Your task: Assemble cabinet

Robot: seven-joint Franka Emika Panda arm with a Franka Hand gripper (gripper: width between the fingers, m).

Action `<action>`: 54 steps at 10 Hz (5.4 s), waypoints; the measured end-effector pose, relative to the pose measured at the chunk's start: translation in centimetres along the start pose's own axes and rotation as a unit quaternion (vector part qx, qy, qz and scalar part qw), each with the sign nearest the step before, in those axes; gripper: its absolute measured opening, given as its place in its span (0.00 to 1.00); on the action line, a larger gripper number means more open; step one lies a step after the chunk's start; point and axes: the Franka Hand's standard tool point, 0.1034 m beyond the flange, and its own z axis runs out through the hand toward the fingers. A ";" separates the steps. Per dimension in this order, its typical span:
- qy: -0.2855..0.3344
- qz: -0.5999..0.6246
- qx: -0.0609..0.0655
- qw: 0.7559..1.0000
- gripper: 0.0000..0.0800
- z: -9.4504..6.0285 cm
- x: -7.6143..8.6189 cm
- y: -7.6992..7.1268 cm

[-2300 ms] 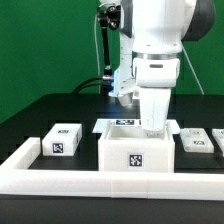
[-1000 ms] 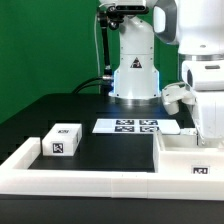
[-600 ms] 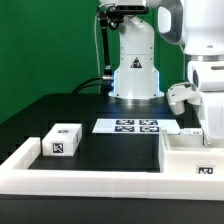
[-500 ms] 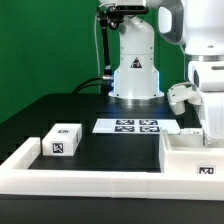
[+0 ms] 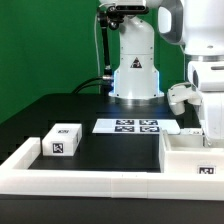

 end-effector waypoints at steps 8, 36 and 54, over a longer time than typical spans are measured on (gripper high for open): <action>0.000 0.002 0.001 1.000 0.81 0.1 -0.2 0.0; 0.027 0.028 0.010 0.999 0.81 1.3 6.0 -8.7; -0.014 0.026 -0.003 1.000 0.08 -4.8 1.4 -9.2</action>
Offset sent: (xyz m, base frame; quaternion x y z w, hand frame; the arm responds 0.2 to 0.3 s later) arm 0.0000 0.0000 0.0000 0.0000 0.0000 0.0000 1.0000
